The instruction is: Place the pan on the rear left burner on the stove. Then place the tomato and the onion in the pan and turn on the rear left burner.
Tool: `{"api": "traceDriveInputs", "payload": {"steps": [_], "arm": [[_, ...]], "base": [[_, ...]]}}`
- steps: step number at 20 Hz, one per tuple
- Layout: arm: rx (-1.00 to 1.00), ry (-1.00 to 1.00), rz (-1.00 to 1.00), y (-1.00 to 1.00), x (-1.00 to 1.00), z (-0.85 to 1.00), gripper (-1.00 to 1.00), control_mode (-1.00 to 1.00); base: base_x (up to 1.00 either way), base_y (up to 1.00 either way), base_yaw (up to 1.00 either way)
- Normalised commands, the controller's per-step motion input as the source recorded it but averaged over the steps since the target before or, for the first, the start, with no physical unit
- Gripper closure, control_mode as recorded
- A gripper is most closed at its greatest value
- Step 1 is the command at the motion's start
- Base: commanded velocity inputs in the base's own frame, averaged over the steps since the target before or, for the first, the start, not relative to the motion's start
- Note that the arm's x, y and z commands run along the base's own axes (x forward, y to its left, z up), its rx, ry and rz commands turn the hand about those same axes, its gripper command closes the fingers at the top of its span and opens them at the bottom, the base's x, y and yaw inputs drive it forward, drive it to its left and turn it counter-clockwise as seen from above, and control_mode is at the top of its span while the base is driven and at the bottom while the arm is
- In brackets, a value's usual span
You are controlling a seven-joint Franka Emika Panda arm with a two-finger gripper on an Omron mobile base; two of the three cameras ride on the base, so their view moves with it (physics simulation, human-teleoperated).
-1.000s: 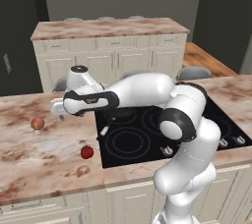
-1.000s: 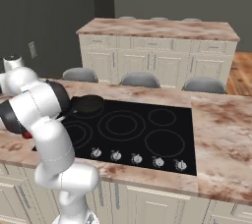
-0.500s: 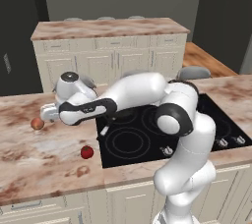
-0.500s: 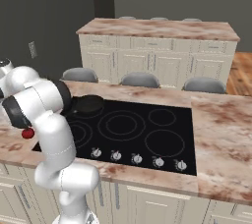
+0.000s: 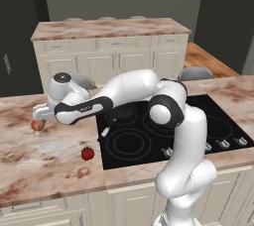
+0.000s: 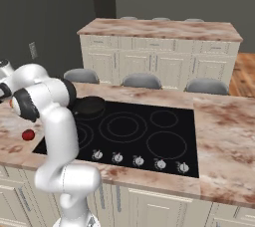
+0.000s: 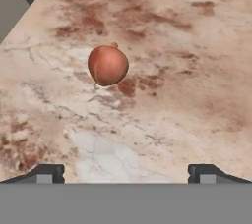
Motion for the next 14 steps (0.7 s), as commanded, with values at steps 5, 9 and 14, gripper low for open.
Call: {"api": "traceDriveInputs", "payload": {"steps": [5,9,14], "arm": [[0.00,0.00,0.01,0.28,0.09,0.00,-1.00,-1.00],[-0.05,0.00,0.00,0.07,0.02,-0.01,-1.00,-1.00],[-0.08,-0.02,0.00,0.01,0.08,-0.13,-1.00,-1.00]], "base": [[0.00,0.00,0.00],[0.00,0.00,0.00],[0.00,0.00,0.00]]}}
